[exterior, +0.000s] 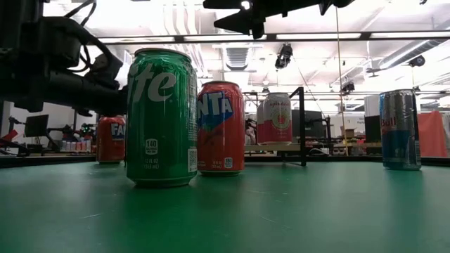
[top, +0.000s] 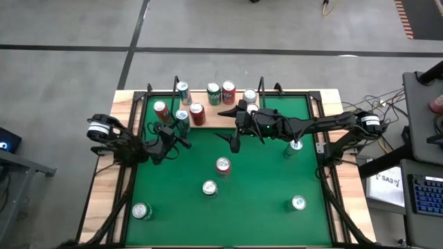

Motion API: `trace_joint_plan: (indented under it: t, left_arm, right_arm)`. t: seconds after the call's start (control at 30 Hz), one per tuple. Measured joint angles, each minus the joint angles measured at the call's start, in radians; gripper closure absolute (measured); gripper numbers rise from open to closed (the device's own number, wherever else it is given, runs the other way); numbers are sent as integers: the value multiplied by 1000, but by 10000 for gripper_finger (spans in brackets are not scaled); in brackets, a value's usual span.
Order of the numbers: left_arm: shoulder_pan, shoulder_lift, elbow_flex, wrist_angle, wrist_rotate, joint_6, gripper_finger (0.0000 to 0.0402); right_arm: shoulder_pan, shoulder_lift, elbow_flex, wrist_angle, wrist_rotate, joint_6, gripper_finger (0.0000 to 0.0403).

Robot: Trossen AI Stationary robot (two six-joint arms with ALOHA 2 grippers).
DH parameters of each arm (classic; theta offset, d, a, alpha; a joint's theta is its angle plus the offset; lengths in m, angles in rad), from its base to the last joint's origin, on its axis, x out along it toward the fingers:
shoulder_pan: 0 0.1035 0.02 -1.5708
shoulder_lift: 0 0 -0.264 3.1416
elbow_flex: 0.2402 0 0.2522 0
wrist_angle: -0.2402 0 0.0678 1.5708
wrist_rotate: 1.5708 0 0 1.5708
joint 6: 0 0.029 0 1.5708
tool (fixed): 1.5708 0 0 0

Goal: Pick and place cans onto a shelf
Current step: Put the top left blue silver soda can on the shelf aligned with the other blue silver soda can

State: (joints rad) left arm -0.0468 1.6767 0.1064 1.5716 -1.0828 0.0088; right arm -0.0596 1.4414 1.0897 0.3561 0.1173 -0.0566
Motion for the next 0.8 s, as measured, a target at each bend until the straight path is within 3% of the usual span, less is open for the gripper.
trace_joint_plan:
  t: [0.8]
  left_arm:
    - [51, 11, 22, -1, 4, 16, 189]
  right_arm:
    - [0, 0, 0, 0, 0, -6, 51]
